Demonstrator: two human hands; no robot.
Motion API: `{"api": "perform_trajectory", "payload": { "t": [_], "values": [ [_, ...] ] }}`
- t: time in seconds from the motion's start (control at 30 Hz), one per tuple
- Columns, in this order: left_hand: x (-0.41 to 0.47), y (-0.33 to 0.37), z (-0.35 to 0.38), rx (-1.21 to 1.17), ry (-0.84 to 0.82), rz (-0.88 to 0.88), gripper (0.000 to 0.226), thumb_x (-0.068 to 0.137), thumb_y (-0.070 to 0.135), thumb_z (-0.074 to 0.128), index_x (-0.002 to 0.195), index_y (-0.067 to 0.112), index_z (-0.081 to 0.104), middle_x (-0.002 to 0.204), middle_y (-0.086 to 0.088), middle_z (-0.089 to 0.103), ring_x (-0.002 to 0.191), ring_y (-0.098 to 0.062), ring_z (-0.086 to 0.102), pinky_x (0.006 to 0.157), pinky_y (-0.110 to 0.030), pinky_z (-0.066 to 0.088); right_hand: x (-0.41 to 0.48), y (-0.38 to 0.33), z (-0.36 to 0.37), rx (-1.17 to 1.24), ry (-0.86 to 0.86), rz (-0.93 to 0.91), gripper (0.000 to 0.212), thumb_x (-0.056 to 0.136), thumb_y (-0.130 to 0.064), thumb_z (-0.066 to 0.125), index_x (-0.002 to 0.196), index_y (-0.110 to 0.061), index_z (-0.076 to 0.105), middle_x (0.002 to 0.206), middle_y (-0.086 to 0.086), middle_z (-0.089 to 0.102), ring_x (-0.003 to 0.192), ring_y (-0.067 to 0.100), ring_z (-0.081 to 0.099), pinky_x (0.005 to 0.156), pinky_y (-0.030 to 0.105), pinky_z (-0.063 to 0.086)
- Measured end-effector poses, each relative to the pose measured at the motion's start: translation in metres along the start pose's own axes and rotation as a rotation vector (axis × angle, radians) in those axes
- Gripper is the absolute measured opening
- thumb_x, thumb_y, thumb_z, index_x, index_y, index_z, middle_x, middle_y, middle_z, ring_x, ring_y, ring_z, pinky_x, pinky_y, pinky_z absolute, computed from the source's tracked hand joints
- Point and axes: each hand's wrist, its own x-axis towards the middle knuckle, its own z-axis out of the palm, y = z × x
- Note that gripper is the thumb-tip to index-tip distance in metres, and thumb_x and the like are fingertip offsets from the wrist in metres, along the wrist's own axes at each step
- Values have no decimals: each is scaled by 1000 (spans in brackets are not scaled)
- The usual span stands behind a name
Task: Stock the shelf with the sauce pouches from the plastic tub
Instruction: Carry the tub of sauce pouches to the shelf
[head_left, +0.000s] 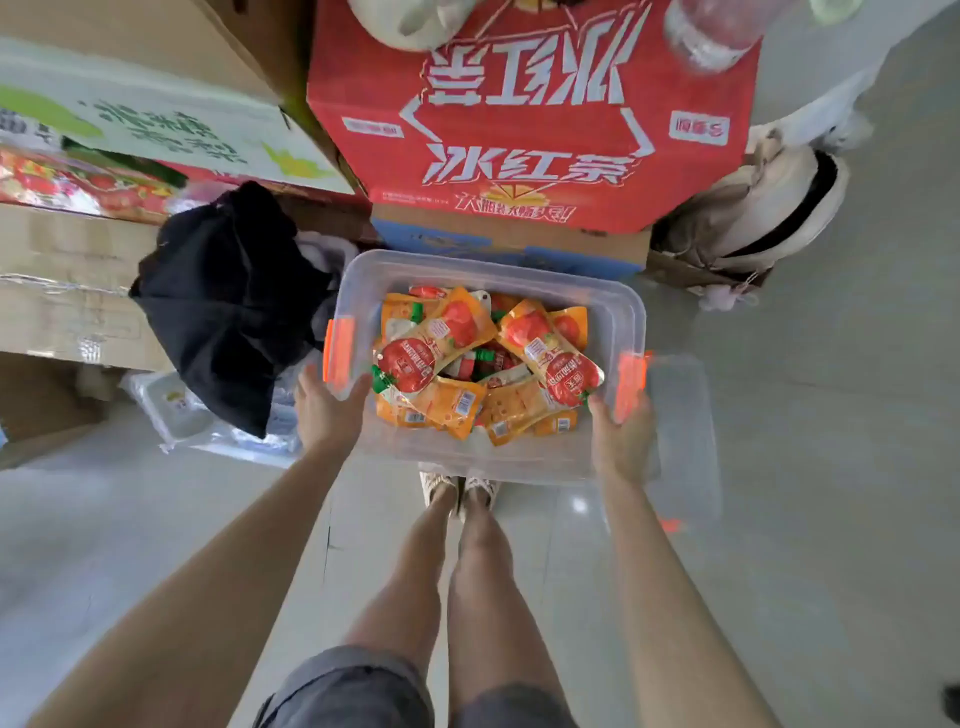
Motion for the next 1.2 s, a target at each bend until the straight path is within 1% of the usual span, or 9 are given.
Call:
{"api": "perform_trajectory", "payload": {
  "t": [0.1,0.23,0.33,0.43,0.53,0.7,0.87,0.97,1.2],
  "values": [
    [23,-3,17,8,27,-12,69,83,49,60,135,10,36,132,-13,47,121,-33,45,98,-51,39,21,14,15,78,31,90,74,74,-49,58,135,-10,42,132,13,55,122,31,51,104,45,40],
    [36,-11,39,20,99,-56,68,86,50,56,137,12,33,137,-14,40,128,-33,37,104,-48,33,48,33,29,53,105,142,68,73,-56,54,125,-12,52,121,11,61,112,29,58,96,48,46],
    [41,-9,45,22,161,-99,64,85,52,55,133,14,38,131,-10,51,116,-33,51,97,-46,41,59,41,34,-80,172,148,73,73,-62,44,124,-11,55,121,14,60,114,35,53,98,49,41],
    [47,-12,40,-9,182,-85,48,86,48,57,117,11,53,110,-11,62,103,-32,58,90,-43,45,62,45,33,-171,224,157,69,77,-59,38,126,-14,57,125,13,58,117,36,45,98,43,31],
    [50,-15,33,-92,189,-73,32,84,44,61,92,14,54,91,-9,57,88,-32,58,83,-42,48,64,46,25,-151,267,110,66,74,-57,50,121,-13,61,116,17,60,113,36,47,94,40,33],
    [48,-7,28,-138,251,-72,25,74,43,64,64,26,50,94,-12,50,79,-22,51,81,-38,48,61,43,23,-38,243,87,50,76,-44,60,100,0,64,96,19,57,96,33,52,83,35,38],
    [46,-4,29,-215,163,-97,34,83,36,61,61,20,40,62,1,41,58,-15,38,56,-29,34,63,36,23,186,200,164,24,86,-29,66,91,-7,57,78,2,55,68,16,50,58,16,37],
    [43,-5,25,-256,125,-90,42,83,38,62,59,17,35,57,1,33,52,-12,30,51,-26,27,59,36,20,220,209,169,25,85,-30,68,83,-8,54,74,2,54,59,6,46,48,5,37],
    [6,-46,-6,-305,97,-125,52,73,58,62,59,16,35,63,-6,34,62,-21,36,56,-32,29,17,44,-3,208,216,185,30,83,-34,69,79,-7,56,63,-8,50,61,10,47,56,17,38]
  ]
}}
